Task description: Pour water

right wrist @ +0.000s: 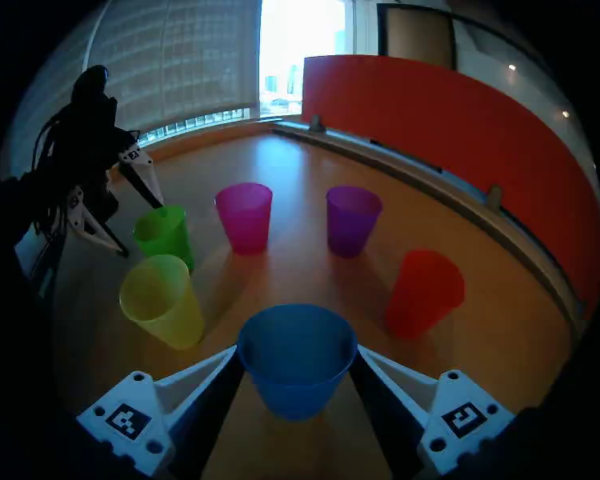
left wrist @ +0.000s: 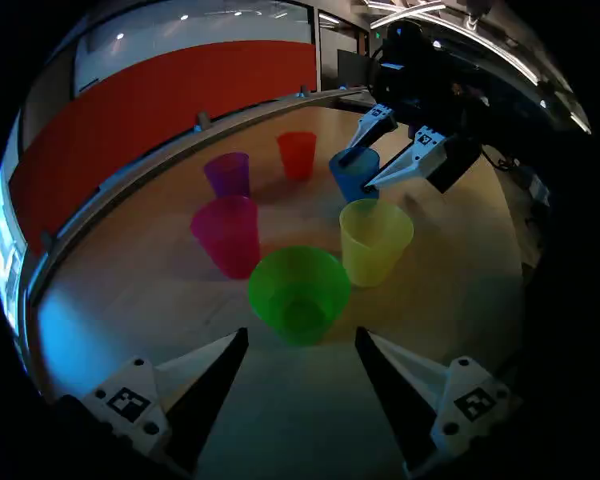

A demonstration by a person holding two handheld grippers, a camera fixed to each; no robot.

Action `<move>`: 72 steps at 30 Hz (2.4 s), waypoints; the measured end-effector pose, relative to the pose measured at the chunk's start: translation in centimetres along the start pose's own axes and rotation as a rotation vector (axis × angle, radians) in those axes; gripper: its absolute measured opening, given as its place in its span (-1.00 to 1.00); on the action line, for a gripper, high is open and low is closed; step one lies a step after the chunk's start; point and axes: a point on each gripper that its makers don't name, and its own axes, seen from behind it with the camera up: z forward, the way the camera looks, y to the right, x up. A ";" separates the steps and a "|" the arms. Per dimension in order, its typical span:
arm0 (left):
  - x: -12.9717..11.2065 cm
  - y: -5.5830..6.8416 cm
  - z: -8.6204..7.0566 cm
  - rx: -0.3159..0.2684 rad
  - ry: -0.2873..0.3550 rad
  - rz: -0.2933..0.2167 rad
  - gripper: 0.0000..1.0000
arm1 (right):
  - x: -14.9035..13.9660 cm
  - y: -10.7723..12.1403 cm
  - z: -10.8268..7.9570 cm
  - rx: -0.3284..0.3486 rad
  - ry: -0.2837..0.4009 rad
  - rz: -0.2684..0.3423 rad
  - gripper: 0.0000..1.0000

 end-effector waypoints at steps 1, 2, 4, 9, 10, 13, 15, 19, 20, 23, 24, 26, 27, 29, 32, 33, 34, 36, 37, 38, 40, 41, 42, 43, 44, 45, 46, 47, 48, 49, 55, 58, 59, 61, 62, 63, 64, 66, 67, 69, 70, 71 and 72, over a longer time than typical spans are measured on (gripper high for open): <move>0.0 0.0 -0.1 0.000 -0.001 -0.002 0.99 | -0.1 0.0 -0.1 -0.001 0.000 0.000 0.82; -0.1 0.1 -0.1 -0.001 -0.002 -0.005 0.99 | -0.1 0.0 -0.1 -0.002 -0.001 0.000 0.82; -0.1 0.1 -0.3 -0.001 0.001 -0.010 1.00 | -0.3 0.0 -0.3 -0.005 -0.002 0.000 0.82; -0.2 0.2 -0.5 0.004 0.006 -0.015 1.00 | -0.9 0.1 -0.8 -0.009 -0.004 0.005 0.82; -0.2 0.2 -0.4 0.004 0.005 -0.014 1.00 | -1.0 0.1 -0.9 -0.010 -0.004 0.007 0.82; -0.1 0.3 -0.4 0.006 0.005 -0.010 0.99 | -1.3 0.1 -1.1 -0.012 -0.005 0.016 0.83; -0.1 0.4 -0.3 0.007 0.007 -0.007 0.99 | -1.5 0.1 -1.2 -0.013 -0.006 0.020 0.84; 0.0 0.6 -0.3 0.008 0.009 -0.006 0.99 | -1.8 0.0 -1.4 -0.015 -0.009 0.018 0.84; 0.0 0.6 -0.3 0.007 0.009 -0.007 1.00 | -1.8 0.0 -1.4 -0.016 -0.009 0.017 0.86; 0.0 0.6 -0.3 0.006 0.009 -0.013 1.00 | -1.9 0.0 -1.6 -0.022 -0.007 0.017 0.91; 0.0 0.6 -0.4 0.006 0.009 -0.015 1.00 | -1.9 0.1 -1.7 -0.024 -0.007 0.018 0.93; 0.0 0.6 -0.4 0.007 0.009 -0.018 1.00 | -2.0 0.1 -1.9 -0.026 -0.009 0.022 0.96; 0.0 0.5 -0.5 0.009 0.009 -0.020 0.99 | -2.1 0.1 -2.0 -0.028 -0.009 0.024 0.97; -0.1 0.4 -0.7 0.016 0.011 -0.023 0.99 | -2.4 0.1 -2.3 -0.034 -0.010 0.029 0.98; -0.5 0.1 -1.1 0.028 0.013 -0.033 0.99 | -2.7 -0.1 -2.9 -0.041 -0.004 0.035 0.98; -0.6 0.0 -1.3 0.033 0.014 -0.038 0.99 | -2.8 -0.2 -3.2 -0.044 -0.003 0.037 0.98; -0.8 -0.1 -1.4 0.038 0.015 -0.044 0.99 | -3.0 -0.2 -3.5 -0.047 -0.002 0.038 0.98; -1.1 -0.3 -1.8 0.047 0.017 -0.055 1.00 | -3.3 -0.4 -4.1 -0.054 0.000 0.042 0.98; -1.2 -0.3 -1.9 0.052 0.020 -0.059 1.00 | -3.5 -0.4 -4.3 -0.057 0.001 0.044 0.98; -1.4 -0.4 -2.1 0.056 0.022 -0.064 1.00 | -3.6 -0.5 -4.6 -0.061 0.001 0.047 0.98; -1.6 -0.5 -2.5 0.066 0.029 -0.074 0.99 | -3.9 -0.6 -5.3 -0.069 0.003 0.052 0.98; -1.8 -0.5 -2.7 0.071 0.032 -0.078 0.99 | -4.1 -0.7 -5.5 -0.072 0.004 0.055 0.98; -1.9 -0.6 -2.9 0.078 0.036 -0.085 1.00 | -4.2 -0.7 -5.9 -0.078 0.006 0.058 0.98; -2.0 -0.7 -3.1 0.085 0.040 -0.091 1.00 | -4.3 -0.8 -6.2 -0.084 0.009 0.060 0.98; -2.1 -0.8 -3.3 0.092 0.043 -0.098 1.00 | -4.3 -0.8 -6.5 -0.090 0.012 0.062 0.98; -2.1 -0.9 -3.6 0.102 0.048 -0.104 0.99 | -4.4 -0.8 -6.8 -0.099 0.016 0.064 0.98; -2.1 -1.0 -3.8 0.112 0.053 -0.109 0.99 | -4.5 -0.8 -7.2 -0.108 0.021 0.067 0.98; -2.2 -1.1 -4.1 0.121 0.058 -0.115 0.99 | -4.6 -0.7 -7.5 -0.118 0.025 0.070 0.98; -2.2 -1.3 -4.4 0.134 0.066 -0.119 0.99 | -4.7 -0.7 -7.8 -0.129 0.033 0.074 0.98; -2.1 -1.4 -4.6 0.146 0.075 -0.122 0.99 | -4.8 -0.8 -8.2 -0.139 0.043 0.080 0.98; -1.7 -2.2 -5.8 0.227 0.133 -0.135 0.99 | -5.1 -0.8 -10.1 -0.195 0.103 0.134 0.98; -1.5 -2.5 -6.3 0.267 0.160 -0.139 0.99 | -5.0 -0.5 -11.1 -0.229 0.129 0.158 0.98; -1.4 -2.5 -6.4 0.280 0.168 -0.140 0.99 | -4.9 -0.4 -11.5 -0.242 0.136 0.165 0.98; -1.1 -2.7 -6.8 0.306 0.189 -0.146 1.00 | -4.7 0.0 -12.2 -0.276 0.152 0.175 0.98; -0.9 -2.8 -7.0 0.319 0.200 -0.150 1.00 | -4.6 0.3 -12.5 -0.292 0.159 0.180 0.98; -0.7 -3.0 -7.3 0.334 0.214 -0.156 0.99 | -4.5 0.5 -12.8 -0.310 0.170 0.186 0.98; -0.6 -3.3 -7.5 0.348 0.227 -0.162 0.99 | -4.3 0.7 -13.1 -0.324 0.181 0.193 0.98; -0.2 -3.8 -8.2 0.378 0.257 -0.178 1.00 | -3.9 1.1 -13.7 -0.355 0.207 0.209 0.98; 0.0 -4.1 -8.5 0.393 0.272 -0.186 1.00 | -3.7 1.3 -14.0 -0.369 0.220 0.218 0.98; 0.4 -4.7 -9.3 0.428 0.305 -0.202 1.00 | -3.3 1.9 -14.6 -0.402 0.251 0.237 0.98; 0.5 -5.1 -9.8 0.447 0.320 -0.207 1.00 | -3.0 2.2 -14.9 -0.421 0.268 0.245 0.98; 0.7 -5.4 -10.2 0.465 0.335 -0.212 0.99 | -2.7 2.6 -15.3 -0.439 0.285 0.254 0.98; 1.0 -5.7 -10.8 0.487 0.353 -0.216 0.99 | -2.4 2.9 -15.7 -0.459 0.305 0.261 0.98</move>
